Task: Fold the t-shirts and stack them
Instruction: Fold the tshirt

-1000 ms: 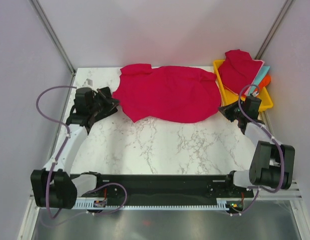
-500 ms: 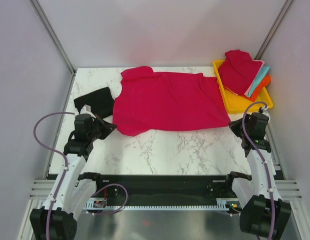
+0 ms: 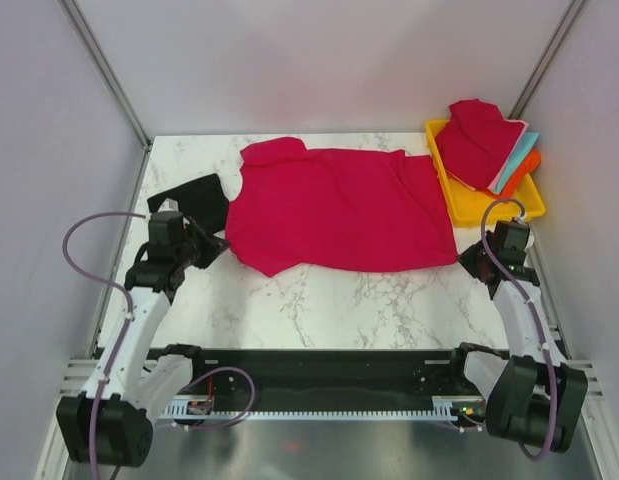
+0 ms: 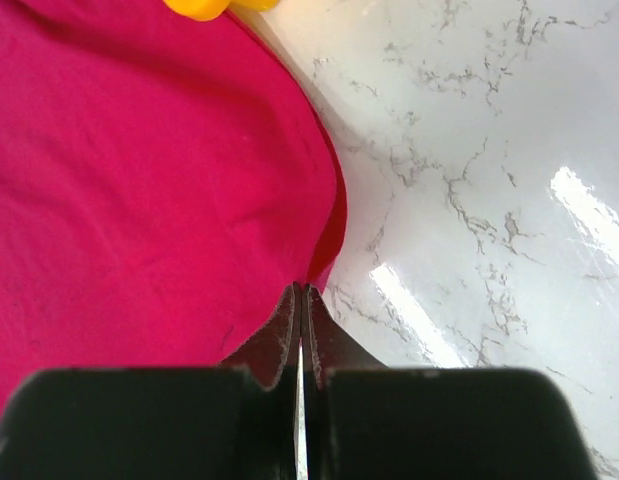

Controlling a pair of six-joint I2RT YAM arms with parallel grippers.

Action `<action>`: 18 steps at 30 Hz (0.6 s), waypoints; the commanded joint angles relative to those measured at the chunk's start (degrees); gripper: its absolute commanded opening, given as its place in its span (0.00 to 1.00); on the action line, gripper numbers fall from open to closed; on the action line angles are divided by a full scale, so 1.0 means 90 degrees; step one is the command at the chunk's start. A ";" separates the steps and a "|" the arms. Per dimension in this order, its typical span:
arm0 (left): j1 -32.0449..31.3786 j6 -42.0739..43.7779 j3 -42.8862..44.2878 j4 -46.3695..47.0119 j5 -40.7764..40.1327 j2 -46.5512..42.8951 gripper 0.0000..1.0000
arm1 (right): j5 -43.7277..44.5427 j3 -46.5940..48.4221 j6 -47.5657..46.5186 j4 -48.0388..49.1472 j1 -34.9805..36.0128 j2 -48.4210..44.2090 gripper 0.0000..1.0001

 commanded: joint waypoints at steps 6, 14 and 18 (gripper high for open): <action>0.0016 -0.0208 0.1379 0.0158 -0.0557 0.1556 0.02 | 0.0118 0.1006 0.0216 0.0777 -0.0012 0.1335 0.00; 0.0046 -0.0442 0.2481 0.0295 -0.0665 0.2903 0.02 | 0.0284 0.2080 0.0451 0.0953 0.0271 0.2372 0.00; 0.0133 -0.0579 0.3039 0.0344 -0.0480 0.3568 0.02 | 0.0392 0.2490 0.0646 0.1051 0.0378 0.2947 0.00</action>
